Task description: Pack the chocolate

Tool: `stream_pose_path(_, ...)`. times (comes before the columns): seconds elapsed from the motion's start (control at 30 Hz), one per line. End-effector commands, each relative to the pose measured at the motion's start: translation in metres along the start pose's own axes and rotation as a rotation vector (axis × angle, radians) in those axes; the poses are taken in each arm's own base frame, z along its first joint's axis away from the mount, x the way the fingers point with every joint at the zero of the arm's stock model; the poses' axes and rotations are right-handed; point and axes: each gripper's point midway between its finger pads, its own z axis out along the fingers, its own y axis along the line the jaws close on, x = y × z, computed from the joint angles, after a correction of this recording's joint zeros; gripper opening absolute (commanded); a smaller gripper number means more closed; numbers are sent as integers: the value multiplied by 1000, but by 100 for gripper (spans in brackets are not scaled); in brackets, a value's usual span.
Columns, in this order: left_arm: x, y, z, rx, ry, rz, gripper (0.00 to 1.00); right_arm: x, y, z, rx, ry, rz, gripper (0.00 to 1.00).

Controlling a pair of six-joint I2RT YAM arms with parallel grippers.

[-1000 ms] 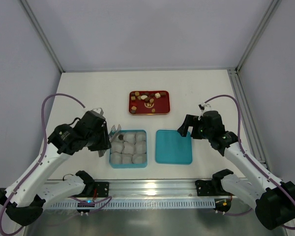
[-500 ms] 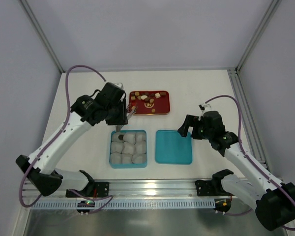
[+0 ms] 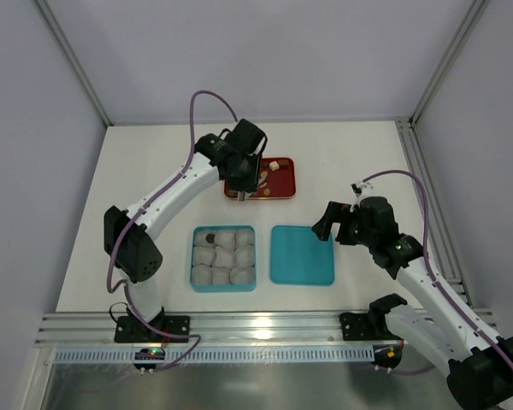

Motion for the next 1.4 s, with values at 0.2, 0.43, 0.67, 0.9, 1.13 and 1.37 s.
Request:
stream_pose_path(0.2,-14,-8,18,8,-20,57,37,-17,8,-12,-12,-55,-19,100)
stream_pose_path(0.43,-14,-6,34,-18,-5,74,37,-18,8,-13,-12,-55,-22,100)
stream_pose_path(0.67,-17,-5,47,-39,6,89,37,-19,7,-14,-6,-56,-28,100)
stream_pose_path(0.9,-19,-6,55,-52,16,98,37,-21,6,-15,4,-61,-34,100)
stream_pose_path(1.13,-22,-6,60,-54,19,104,38,-21,6,-15,6,-60,-35,100)
stream_pose_path(1.37,-22,-3,65,-63,28,107,38,-20,5,-15,8,-61,-37,100)
